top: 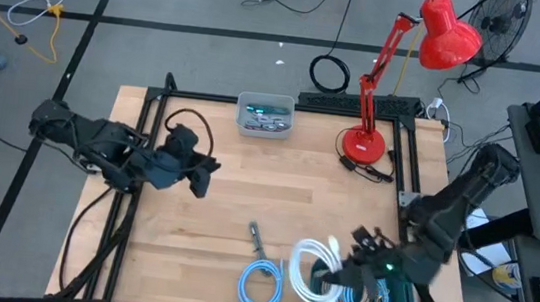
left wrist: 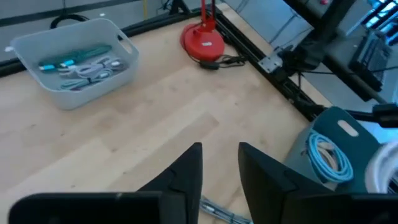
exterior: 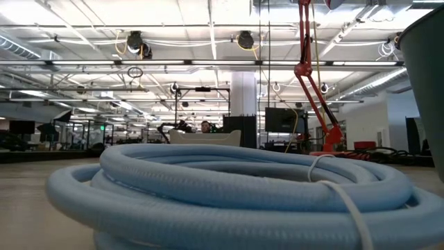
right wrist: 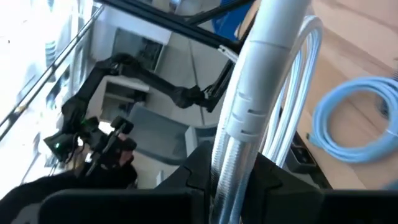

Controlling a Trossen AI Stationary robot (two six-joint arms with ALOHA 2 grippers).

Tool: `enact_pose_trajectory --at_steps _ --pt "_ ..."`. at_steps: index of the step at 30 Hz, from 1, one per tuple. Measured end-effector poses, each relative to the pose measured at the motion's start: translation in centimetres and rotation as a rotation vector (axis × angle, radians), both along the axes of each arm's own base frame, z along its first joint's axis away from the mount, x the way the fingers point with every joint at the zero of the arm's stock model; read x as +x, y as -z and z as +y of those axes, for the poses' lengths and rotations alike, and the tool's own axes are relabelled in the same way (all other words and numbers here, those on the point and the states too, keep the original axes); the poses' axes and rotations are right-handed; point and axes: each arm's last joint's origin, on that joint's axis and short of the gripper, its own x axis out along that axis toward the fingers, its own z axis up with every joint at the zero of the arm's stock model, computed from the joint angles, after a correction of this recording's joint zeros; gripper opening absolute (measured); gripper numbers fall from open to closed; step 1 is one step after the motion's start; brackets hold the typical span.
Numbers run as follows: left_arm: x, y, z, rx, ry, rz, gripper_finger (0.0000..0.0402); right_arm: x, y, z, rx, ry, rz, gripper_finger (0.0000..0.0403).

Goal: Pick & Place USB Port
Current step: Put the white hdmi cable into the blue bin

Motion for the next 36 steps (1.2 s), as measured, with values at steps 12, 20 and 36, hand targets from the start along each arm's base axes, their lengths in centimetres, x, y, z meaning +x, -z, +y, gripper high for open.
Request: enact_pose_trajectory --at_steps 12,20,36 --pt "4.3 2.7 -5.0 -0.105 0.034 -0.052 0.0092 -8.3 2.1 4.2 -0.015 0.111 0.079 0.0035" --pt "6.8 4.6 -8.5 -0.154 0.078 -0.103 0.0092 -8.5 4.5 5.6 -0.063 0.096 0.170 0.0035" --pt "7.8 4.9 -9.7 -0.194 0.084 -0.169 0.0092 -6.4 7.7 6.4 -0.201 0.083 0.306 0.0034"
